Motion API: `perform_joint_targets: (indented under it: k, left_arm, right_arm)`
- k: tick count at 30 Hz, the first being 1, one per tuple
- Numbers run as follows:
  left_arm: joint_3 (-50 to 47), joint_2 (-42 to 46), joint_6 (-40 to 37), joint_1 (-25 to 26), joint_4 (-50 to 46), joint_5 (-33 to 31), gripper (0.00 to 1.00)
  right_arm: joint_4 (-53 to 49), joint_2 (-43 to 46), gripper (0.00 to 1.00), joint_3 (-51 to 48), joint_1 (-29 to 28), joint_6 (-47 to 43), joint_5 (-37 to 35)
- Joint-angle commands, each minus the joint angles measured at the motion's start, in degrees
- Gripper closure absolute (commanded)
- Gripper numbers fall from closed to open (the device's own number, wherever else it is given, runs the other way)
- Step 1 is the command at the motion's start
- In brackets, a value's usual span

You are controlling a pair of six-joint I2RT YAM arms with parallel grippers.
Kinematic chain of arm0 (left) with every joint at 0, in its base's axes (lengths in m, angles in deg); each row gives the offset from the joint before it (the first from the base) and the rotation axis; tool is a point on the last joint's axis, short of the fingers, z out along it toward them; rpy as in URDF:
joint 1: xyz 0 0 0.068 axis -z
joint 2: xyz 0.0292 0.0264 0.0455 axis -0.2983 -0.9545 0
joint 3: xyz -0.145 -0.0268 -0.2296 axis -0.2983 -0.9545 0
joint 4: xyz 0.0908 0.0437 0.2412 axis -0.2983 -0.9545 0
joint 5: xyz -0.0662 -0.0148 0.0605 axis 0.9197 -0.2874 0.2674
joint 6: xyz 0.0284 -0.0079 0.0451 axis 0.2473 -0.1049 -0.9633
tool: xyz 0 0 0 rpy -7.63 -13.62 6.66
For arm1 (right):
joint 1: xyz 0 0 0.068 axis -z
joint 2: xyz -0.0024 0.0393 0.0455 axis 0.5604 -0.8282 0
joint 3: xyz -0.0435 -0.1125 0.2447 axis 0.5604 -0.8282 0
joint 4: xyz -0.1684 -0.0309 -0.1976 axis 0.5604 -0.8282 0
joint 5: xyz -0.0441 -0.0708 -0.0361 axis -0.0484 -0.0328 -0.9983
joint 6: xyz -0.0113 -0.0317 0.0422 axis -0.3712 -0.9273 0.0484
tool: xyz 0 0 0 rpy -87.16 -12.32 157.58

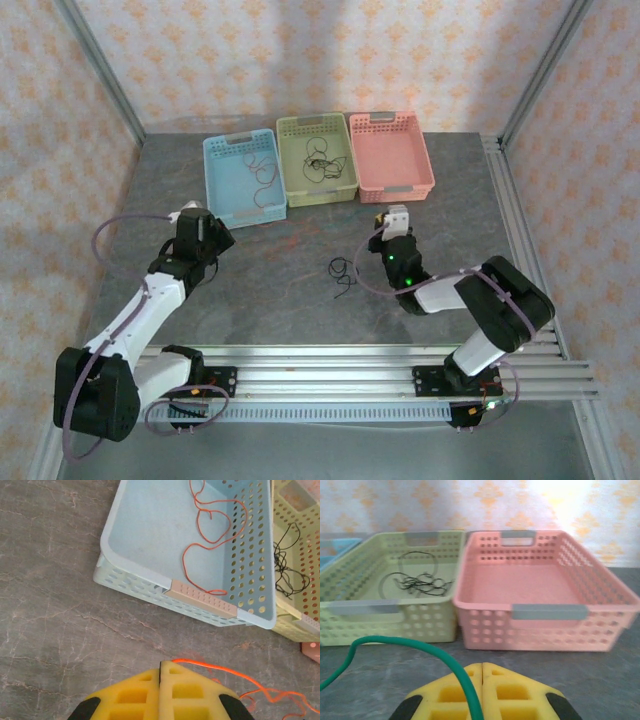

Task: Untangle the cables

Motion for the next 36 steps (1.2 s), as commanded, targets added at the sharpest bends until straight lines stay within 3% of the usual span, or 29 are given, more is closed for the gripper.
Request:
perform_joint_targets:
  k: [1,8,14,27,36]
  left_arm:
    - [-1.5,-0.3,1.6,-0.5,0.1,-2.1,1.0]
    - [-2.6,1.3,1.9,-1.0,0.2,-3.3,1.0]
    - [-3.8,3.6,2.5,-3.9,-0.4,-3.6,1.0]
    - [-8.0,9.1,6.0,-14.8,-1.4,-0.8,1.0]
    - [-11.6,6.6,10.0,-26.3,1.8,8.4,1.0]
  right_arm:
    - [3.5,1.8,1.0,-2.1,1.9,3.3,-5.5]
    - [5.4,4.1,1.0,-4.8,3.9,3.2,-8.5]
    - [6.0,4.8,1.0,-6.6,7.1,9.0,-10.2]
    - [6.4,4.5,1.0,-6.6,7.4,9.5,-9.1]
    - [8.2,4.5,1.0,-7.4,7.5,9.4,-10.3]
